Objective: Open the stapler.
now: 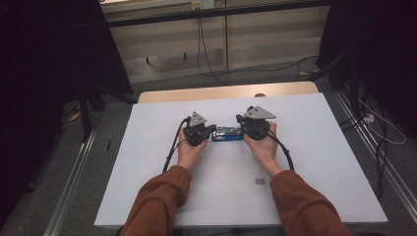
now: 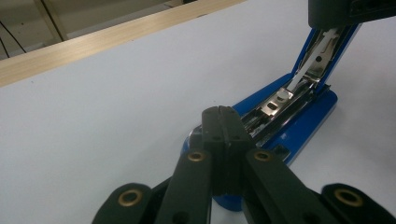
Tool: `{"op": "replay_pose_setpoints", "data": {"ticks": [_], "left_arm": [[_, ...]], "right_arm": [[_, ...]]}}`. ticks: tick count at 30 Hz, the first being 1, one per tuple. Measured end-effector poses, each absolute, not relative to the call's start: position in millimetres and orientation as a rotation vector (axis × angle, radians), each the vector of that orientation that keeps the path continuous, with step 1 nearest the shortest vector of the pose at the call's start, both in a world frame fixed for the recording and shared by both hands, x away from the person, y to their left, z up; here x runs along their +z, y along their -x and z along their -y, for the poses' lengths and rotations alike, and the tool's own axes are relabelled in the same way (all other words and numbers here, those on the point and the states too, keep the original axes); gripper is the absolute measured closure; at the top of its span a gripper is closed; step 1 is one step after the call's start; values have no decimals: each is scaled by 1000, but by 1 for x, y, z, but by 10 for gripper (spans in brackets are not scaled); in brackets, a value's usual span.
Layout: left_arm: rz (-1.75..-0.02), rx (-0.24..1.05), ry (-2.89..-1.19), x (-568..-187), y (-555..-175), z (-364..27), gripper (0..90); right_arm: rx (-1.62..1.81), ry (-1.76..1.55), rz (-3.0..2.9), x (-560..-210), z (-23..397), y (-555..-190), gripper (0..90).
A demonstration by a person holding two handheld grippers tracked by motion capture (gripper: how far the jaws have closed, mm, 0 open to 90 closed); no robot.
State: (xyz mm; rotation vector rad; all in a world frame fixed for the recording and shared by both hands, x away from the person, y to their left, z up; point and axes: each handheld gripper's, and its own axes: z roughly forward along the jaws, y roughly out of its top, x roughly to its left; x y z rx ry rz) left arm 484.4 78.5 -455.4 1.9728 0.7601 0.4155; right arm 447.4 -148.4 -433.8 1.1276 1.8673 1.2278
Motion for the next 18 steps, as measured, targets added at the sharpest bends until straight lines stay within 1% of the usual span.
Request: {"op": "replay_pose_setpoints", "data": {"ticks": [9,18], "left_arm": [[-760,418,-1973,-455,-484,-78,900],[-763,414,-1971,-456,-484,-79,900]], "right_arm": [[1209,-1129,-1870,-434,149,-447,900],[1234,-1201,-1841,-439,164,-447,900]]}}
